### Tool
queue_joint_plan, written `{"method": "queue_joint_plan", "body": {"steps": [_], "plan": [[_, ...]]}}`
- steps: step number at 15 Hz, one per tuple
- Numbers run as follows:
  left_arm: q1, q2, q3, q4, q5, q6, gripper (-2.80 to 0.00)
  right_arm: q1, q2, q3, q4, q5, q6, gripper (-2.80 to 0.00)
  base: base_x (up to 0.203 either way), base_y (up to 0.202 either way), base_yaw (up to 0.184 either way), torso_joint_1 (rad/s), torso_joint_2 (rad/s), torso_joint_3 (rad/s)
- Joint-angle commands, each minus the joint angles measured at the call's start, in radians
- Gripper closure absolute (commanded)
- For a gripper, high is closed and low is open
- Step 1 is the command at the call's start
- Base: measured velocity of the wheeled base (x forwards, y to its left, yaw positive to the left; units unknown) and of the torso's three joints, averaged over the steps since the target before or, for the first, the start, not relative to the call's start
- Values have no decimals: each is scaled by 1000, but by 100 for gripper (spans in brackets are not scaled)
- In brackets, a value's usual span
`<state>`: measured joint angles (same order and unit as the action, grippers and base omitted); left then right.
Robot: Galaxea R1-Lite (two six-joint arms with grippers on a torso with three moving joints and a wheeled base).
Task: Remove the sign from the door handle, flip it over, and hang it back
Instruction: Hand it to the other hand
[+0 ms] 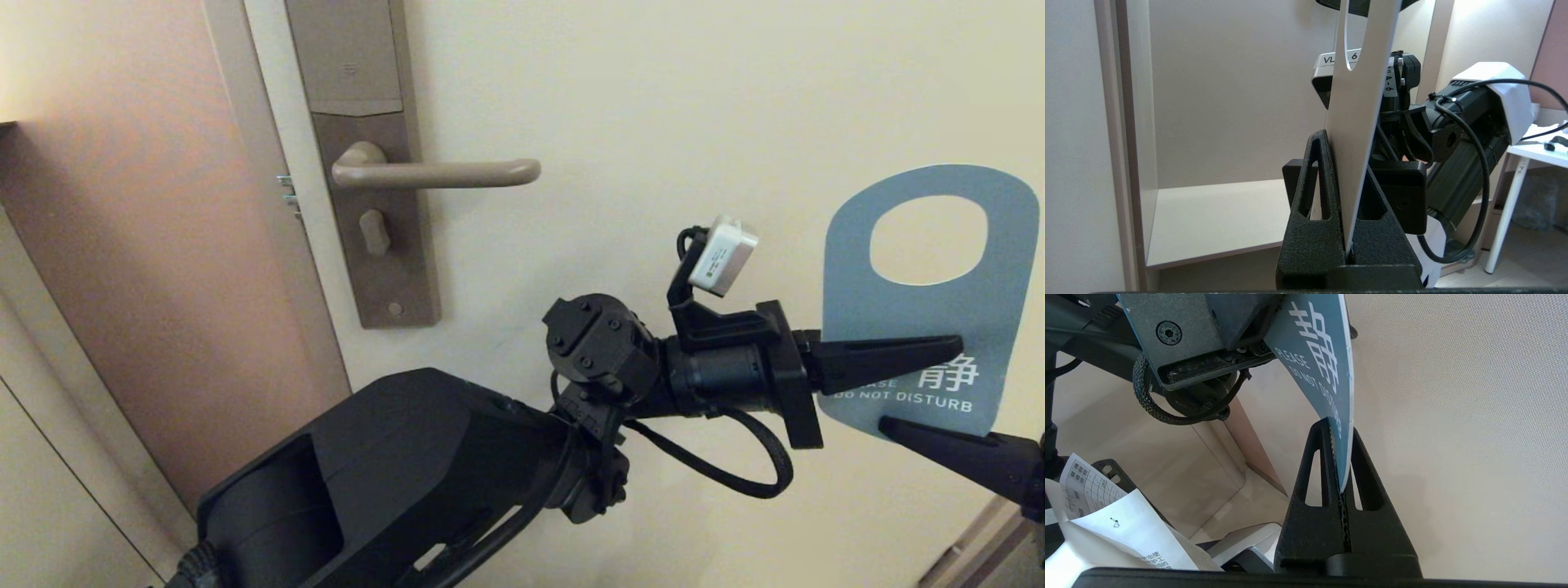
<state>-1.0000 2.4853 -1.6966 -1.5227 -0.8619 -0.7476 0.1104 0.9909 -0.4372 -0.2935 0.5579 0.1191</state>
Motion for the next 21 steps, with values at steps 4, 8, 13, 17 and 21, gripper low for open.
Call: {"method": "queue_joint_plan", "body": {"steps": [4,8,13,17,21], "plan": [[1,1,-2,-20,-5,19,0,0,0,-3,-3,5,-1,0,0,0,0,0,0,0],[1,2,-1,-20,-5,44,0,0,0,-3,-3,5,-4,0,0,0,0,0,0,0],[1,4,0,-20,-5,48,0,0,6,-1,-3,5,-4,0,0,0,0,0,0,0],[3,9,0,-20,-5,51,0,0,11,-1,-3,5,-4,0,0,0,0,0,0,0],[6,12,0,-20,-5,65,0,0,29,2,-32,7,-4,0,0,0,0,0,0,0]]}}
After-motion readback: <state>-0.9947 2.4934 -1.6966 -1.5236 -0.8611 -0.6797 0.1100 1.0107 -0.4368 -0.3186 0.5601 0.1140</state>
